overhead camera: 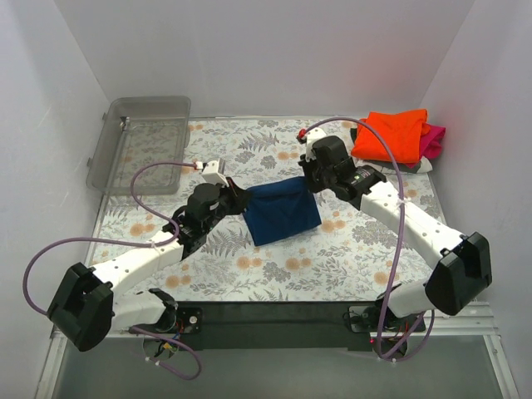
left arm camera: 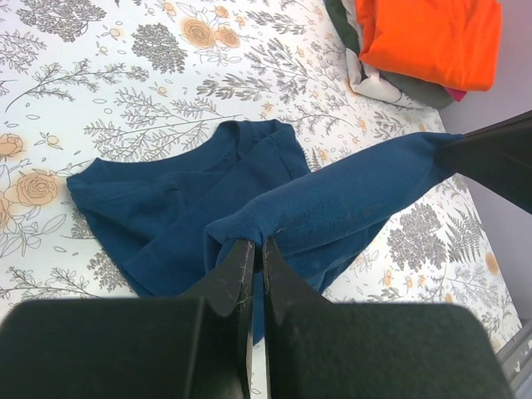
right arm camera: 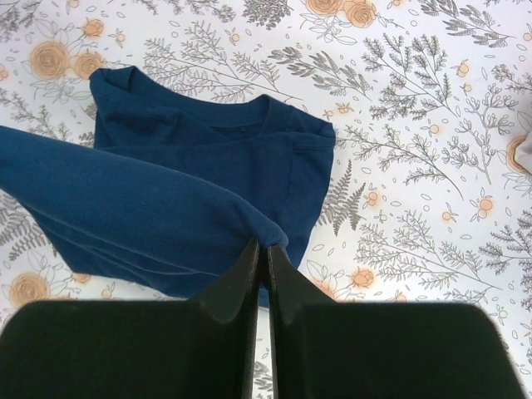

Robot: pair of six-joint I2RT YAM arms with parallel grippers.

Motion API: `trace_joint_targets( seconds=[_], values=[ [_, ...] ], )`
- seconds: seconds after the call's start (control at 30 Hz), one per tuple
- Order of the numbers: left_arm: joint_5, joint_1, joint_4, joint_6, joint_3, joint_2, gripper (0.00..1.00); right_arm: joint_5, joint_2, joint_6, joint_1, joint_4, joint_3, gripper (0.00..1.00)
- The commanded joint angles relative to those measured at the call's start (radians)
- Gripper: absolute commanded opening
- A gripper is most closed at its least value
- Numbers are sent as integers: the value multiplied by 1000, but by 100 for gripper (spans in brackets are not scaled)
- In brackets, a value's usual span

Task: Fold and stack the t-shirts
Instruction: Fold the tshirt

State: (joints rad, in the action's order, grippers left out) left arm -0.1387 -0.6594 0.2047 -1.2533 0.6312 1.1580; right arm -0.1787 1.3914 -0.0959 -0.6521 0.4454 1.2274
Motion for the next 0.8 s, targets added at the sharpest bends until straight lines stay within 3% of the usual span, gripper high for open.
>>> trace_joint_targets(
  seconds=[0.0, 0.6, 0.77],
  values=[
    [20, 46, 50, 14, 33, 20, 0, -12, 38, 33, 32, -85, 50, 1],
    [195, 218, 191, -11, 82, 353, 0, 10, 391, 38, 95, -183, 230, 1],
    [176, 231, 184, -18, 111, 437, 0, 4, 471, 33, 108, -183, 285, 1]
  ],
)
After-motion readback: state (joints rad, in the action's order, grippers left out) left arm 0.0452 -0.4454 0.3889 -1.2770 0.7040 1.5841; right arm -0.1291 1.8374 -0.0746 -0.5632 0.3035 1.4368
